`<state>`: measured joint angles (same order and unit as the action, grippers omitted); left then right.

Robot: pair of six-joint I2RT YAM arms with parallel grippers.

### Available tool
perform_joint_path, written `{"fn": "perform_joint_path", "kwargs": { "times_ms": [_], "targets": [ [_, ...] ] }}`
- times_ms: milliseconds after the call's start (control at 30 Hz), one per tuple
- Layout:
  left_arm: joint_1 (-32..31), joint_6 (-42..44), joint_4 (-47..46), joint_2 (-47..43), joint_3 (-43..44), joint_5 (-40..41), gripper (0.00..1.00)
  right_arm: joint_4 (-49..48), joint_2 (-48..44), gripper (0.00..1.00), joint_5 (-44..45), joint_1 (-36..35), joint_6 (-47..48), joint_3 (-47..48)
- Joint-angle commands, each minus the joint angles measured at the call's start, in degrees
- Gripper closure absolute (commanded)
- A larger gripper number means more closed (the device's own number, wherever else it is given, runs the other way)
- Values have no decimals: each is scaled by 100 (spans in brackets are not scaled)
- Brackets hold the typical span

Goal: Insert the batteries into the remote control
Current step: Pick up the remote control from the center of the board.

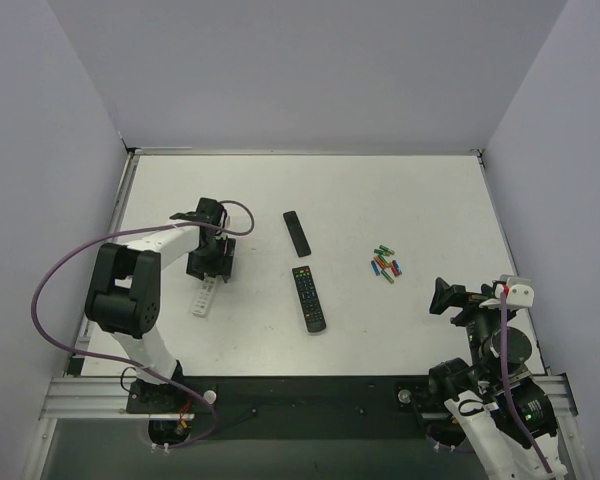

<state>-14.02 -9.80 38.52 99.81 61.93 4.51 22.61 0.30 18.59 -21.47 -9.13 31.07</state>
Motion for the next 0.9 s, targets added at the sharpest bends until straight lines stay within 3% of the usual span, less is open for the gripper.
{"fn": "perform_joint_path", "kwargs": {
  "times_ms": [0, 133, 167, 233, 267, 300, 533, 733, 867],
  "targets": [
    [31, 66, 129, 126, 162, -223, 30, -38, -1031, 0, 74, -41, -37, 171],
    [31, 49, 94, 30, 100, -302, 36, -20, -1014, 0, 75, -24, -72, 206],
    [31, 49, 85, 21, 100, -354, 45, -11, -1005, 0, 49, -32, -98, 224],
    [5, 31, 59, -67, 65, -425, 52, -11, -953, 0, -74, -32, -124, 259],
    [-13, 14, 33, -93, 56, -451, 62, -2, -918, 0, -292, -32, -125, 311],
    [-48, 5, 15, -172, 38, -564, 66, -2, -813, 0, -408, -32, -125, 338],
    [-224, -293, -371, -839, -260, -1373, 80, 173, 170, 0, -1629, -41, -177, 944],
    [-303, -1047, -1688, -2052, -1136, -2656, 93, 148, 1305, 0, -3007, -41, -590, 1419],
    [-391, -1909, -3337, -2887, -1876, -3420, 97, -221, 2061, 0, -4026, -41, -941, 1402]
  ]
}}
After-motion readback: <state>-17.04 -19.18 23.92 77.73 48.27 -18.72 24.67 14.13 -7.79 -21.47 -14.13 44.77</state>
